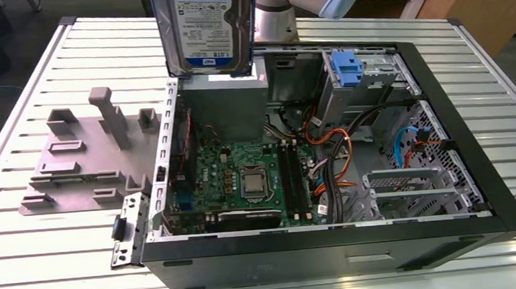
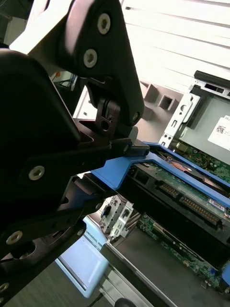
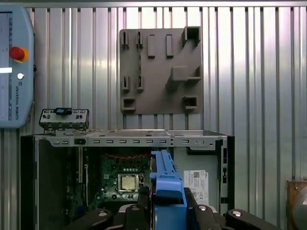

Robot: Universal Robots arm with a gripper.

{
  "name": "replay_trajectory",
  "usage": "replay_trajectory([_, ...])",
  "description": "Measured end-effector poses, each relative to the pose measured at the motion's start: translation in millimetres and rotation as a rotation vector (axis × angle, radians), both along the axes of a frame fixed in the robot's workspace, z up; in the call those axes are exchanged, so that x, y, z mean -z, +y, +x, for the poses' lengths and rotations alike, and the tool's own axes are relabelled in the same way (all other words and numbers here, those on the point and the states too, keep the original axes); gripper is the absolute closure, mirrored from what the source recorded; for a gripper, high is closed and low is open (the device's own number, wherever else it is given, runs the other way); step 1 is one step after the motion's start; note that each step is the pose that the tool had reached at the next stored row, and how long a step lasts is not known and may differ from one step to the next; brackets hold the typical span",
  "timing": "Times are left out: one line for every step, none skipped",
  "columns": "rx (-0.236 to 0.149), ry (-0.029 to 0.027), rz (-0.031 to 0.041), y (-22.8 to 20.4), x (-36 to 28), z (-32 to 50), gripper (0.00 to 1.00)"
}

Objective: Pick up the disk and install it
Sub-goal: 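Pick up the disk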

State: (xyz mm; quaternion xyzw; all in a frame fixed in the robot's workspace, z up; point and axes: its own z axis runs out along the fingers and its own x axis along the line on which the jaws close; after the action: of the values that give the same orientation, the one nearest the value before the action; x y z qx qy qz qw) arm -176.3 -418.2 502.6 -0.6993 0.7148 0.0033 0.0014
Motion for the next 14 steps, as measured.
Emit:
replay_trajectory([0.0, 0.0, 0.0, 0.0, 0.0, 1.3, 0.64])
replay_trajectory([0.0, 0.0, 0.0, 0.0, 0.0, 2.5, 0.64])
replay_trajectory([0.0, 0.0, 0.0, 0.0, 0.0, 3.7, 0.64])
replay_trajectory([0.0, 0.0, 0.0, 0.0, 0.0, 4.9, 0.64])
replay_trajectory([0.0, 0.0, 0.0, 0.0, 0.0, 6.0, 0.64])
replay_trajectory([0.0, 0.0, 0.0, 0.0, 0.0, 7.1, 0.64])
replay_trajectory([0.0, 0.0, 0.0, 0.0, 0.0, 8.1, 0.64])
replay_trajectory([0.0, 0.0001, -0.0001, 0.0, -0.1, 8.8, 0.64])
replay_trajectory([0.0, 0.0, 0.0, 0.0, 0.0, 10.1, 0.64])
replay_trajectory([0.0, 0.0001, -0.0001, 0.0, -0.1, 12.2, 0.64])
replay_trajectory([0.0, 0.0, 0.0, 0.0, 0.0, 13.1, 0.64])
replay_trajectory([0.0, 0.0001, -0.0001, 0.0, 0.0, 13.8, 0.64])
replay_trajectory([0.0, 0.0, -0.0001, 0.0, 0.0, 14.5, 0.64])
replay_trajectory([0.0, 0.0, 0.0, 0.0, 0.0, 15.2, 0.64])
